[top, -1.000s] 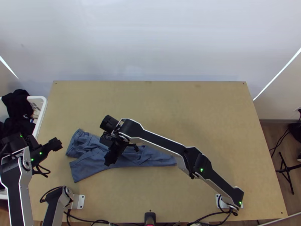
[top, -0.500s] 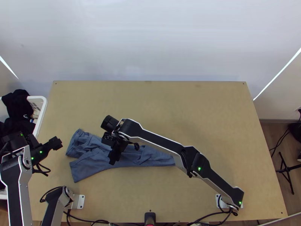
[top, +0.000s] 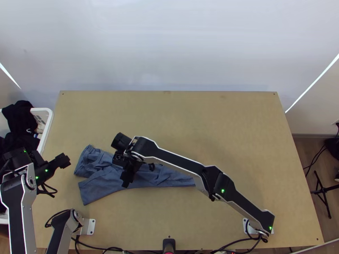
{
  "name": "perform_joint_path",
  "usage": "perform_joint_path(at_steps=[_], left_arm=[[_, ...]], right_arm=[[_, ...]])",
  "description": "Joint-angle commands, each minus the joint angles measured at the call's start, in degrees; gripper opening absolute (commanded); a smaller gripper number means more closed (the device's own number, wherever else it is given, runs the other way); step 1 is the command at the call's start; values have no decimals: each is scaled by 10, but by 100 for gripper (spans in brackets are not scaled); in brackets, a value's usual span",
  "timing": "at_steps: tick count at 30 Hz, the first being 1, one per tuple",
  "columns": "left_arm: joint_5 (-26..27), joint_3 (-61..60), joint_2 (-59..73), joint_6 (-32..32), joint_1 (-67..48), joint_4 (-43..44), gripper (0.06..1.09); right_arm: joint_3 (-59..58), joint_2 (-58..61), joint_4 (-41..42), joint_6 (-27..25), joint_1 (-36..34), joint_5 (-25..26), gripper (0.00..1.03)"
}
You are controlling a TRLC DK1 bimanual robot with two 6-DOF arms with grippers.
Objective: Fold the t-shirt
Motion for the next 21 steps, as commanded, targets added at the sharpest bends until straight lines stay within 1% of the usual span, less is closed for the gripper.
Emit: perform_joint_path(at_steps=[1, 6, 7, 8, 10, 14, 21], left_arm=[[0, -1, 0, 0, 0, 4, 104], [0, -1, 0, 2, 0, 5, 104], [0, 0, 0, 3, 0, 5, 104], [0, 0, 0, 2, 0, 5, 104], [0, 2, 0, 2, 0, 5, 104], [0, 6, -1, 3, 0, 3, 104], [0, 21, 4, 3, 0, 4, 104]], right_arm=[[0, 10, 5, 0, 7, 5, 43], [0, 14, 5, 4, 11, 5, 43], [0, 15, 4, 4, 11, 5, 40], [-1, 15, 5, 4, 11, 5, 29], [-1, 11, 6, 4, 10, 6, 2], [-6, -8, 5, 5, 10, 6, 3], [-8, -95, 5, 25, 1, 6, 3]])
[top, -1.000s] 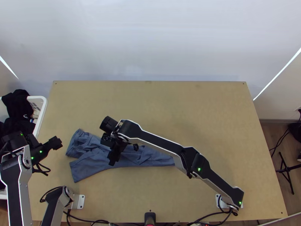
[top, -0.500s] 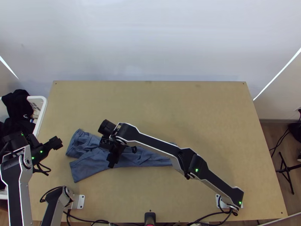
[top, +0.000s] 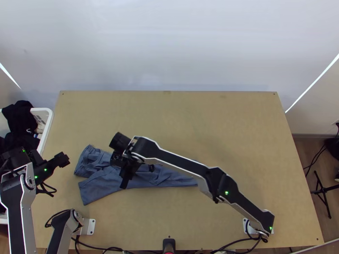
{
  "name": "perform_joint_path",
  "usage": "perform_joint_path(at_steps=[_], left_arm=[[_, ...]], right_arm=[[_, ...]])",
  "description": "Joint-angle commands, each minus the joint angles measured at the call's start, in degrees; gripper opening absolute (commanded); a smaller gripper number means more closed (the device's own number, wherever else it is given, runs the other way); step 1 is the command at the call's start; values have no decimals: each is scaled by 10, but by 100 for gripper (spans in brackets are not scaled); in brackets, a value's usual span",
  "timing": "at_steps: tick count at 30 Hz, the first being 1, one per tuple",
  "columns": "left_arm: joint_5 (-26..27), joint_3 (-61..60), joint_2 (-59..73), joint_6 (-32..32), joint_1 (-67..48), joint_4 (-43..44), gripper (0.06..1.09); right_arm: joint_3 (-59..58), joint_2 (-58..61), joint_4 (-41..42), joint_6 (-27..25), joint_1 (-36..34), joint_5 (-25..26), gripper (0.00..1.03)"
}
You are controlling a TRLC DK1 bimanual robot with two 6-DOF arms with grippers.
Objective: Fold the t-shirt
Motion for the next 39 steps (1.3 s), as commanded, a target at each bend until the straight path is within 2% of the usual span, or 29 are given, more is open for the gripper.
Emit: perform_joint_path(at_steps=[1, 5, 6, 8, 9, 13, 16, 18, 19, 21, 22, 28, 30, 39], left_arm=[[0, 15, 7, 0, -1, 1, 104], [1, 23, 20, -4, -4, 7, 104], [1, 25, 22, -6, -5, 7, 104], [1, 29, 26, -8, -10, 7, 104], [1, 32, 26, -9, -13, 7, 104], [0, 34, 26, -9, -20, 7, 104], [0, 28, 24, -9, -19, 7, 104], [0, 23, 19, -9, -19, 6, 104], [0, 20, 17, -9, -19, 6, 104], [-1, 15, 13, -9, -19, 6, 104], [-1, 14, 11, -8, -19, 5, 104], [-1, 11, 8, -4, -13, 4, 104], [-1, 10, 9, -3, -13, 6, 104], [0, 8, 16, -3, -14, 14, 104]], right_arm=[[-3, -73, 0, 17, -9, 1, 3], [-21, -94, -1, 21, -15, 1, 4], [-29, -94, -1, 21, -18, 1, 19], [-34, -87, -5, 22, -19, 2, 72], [-33, -83, -13, 21, -19, 3, 89], [-30, -56, -31, 0, -8, 29, 89], [-28, -30, -36, -21, 1, 53, 79], [-26, -18, -35, -33, 4, 63, 78], [-23, -9, -34, -37, 5, 68, 75], [-20, 2, -26, -49, 4, 75, 61], [-19, 7, -17, -53, 4, 75, 59], [-10, 25, 13, -68, 3, 85, 59], [-8, 30, 19, -70, 3, 84, 55], [-8, 40, 28, -69, 2, 84, 55]])
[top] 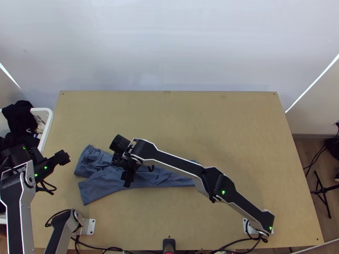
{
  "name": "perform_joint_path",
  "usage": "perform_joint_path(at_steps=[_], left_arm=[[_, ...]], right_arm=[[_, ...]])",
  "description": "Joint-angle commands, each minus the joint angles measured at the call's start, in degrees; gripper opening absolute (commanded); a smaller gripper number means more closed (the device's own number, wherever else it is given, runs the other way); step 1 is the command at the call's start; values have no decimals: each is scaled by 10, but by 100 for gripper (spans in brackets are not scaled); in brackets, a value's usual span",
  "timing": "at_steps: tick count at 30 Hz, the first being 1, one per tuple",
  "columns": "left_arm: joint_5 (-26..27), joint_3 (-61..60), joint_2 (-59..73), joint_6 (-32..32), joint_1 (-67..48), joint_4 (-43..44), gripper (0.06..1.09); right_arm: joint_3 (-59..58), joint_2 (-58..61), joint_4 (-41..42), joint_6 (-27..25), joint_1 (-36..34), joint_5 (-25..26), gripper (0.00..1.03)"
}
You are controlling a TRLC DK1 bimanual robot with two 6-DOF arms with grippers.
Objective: Fold the t-shirt
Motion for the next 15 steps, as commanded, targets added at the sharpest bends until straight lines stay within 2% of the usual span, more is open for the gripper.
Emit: perform_joint_path(at_steps=[1, 2, 6, 7, 15], left_arm=[[1, -2, 3, 1, 0, 7, 104], [1, -2, 4, 1, 0, 8, 104], [1, 0, 6, 1, -1, 9, 104], [1, 0, 6, 1, -1, 9, 104], [1, 3, 12, 1, -2, 11, 104]], right_arm=[[1, 13, 6, 1, -1, 3, 55], [1, 14, 5, 2, -1, 3, 51], [2, 5, 5, 6, -1, 2, 6], [2, 0, 5, 6, -2, 2, 3], [-1, -84, 5, 66, -47, -3, 3]])
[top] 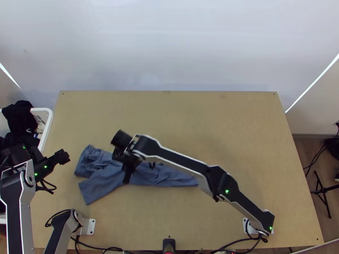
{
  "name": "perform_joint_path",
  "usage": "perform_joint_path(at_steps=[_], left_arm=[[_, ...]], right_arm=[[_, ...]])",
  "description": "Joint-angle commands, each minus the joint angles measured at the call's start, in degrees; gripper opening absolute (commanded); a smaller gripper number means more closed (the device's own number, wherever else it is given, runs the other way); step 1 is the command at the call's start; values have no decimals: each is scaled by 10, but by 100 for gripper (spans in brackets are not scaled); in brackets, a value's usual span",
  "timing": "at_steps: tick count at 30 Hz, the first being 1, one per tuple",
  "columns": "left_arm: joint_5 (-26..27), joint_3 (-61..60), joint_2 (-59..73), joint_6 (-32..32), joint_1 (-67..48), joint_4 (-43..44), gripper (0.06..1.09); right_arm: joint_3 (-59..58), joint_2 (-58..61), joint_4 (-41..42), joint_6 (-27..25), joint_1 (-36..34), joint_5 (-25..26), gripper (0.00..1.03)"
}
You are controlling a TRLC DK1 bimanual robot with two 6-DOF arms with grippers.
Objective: Fold the t-shirt
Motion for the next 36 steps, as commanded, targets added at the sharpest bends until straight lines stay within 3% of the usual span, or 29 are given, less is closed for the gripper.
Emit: perform_joint_path(at_steps=[1, 15, 24, 33, 34, 36], left_arm=[[1, 3, 8, 0, -4, 4, 104], [1, 40, 34, 0, -45, 4, 104], [-1, 87, 42, 0, -77, -28, 104], [-1, 115, 39, 2, -91, -63, 104], [-2, 117, 39, 2, -92, -67, 104], [-2, 120, 37, 2, -92, -71, 104]], right_arm=[[-5, -66, 1, 46, -40, -4, 3], [-142, -213, 4, 86, -213, -3, 3], [-381, -295, 134, 91, -351, 22, 3], [-541, -298, 254, 82, -509, 93, 3], [-550, -300, 265, 83, -523, 110, 7], [-564, -318, 267, 94, -532, 146, 46]])
